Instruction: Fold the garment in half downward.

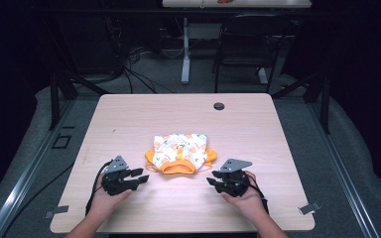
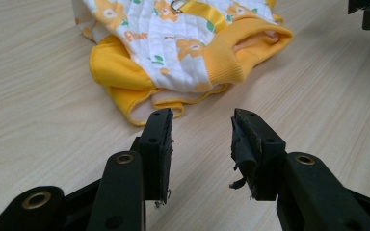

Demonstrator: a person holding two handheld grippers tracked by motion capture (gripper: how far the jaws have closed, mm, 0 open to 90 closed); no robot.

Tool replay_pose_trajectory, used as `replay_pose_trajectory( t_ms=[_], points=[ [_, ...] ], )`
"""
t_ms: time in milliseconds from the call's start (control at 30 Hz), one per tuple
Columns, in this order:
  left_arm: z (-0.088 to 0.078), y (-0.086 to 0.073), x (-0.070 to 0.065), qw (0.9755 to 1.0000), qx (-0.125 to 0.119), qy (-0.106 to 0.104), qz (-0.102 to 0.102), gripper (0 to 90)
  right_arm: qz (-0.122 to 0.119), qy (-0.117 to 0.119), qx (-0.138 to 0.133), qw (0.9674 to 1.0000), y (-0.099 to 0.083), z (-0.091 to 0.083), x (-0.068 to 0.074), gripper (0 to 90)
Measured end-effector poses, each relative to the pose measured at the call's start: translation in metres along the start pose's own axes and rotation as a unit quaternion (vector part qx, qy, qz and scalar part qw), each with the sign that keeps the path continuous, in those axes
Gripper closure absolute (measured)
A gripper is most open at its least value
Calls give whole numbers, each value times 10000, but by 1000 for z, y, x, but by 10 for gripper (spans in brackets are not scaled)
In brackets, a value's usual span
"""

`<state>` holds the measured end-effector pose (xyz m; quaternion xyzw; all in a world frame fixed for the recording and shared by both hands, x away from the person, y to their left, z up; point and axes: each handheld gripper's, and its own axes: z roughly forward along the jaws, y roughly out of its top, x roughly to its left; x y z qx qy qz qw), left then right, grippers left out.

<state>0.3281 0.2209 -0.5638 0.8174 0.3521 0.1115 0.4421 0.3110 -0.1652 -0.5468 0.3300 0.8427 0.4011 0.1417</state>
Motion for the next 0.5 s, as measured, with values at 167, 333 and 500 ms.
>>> replay_pose_trajectory(
  t_ms=[167,333,500],
  points=[
    [0,-4,3,10000,25,44,-45,590,57,-36,48,10000,-6,3,-1,650],
    [0,-7,8,9998,55,122,-126,584,77,-120,128,9998,-10,7,-4,643],
    [1,-7,8,9998,10,118,-158,579,75,-129,198,9997,-13,9,-6,643]
  ],
)
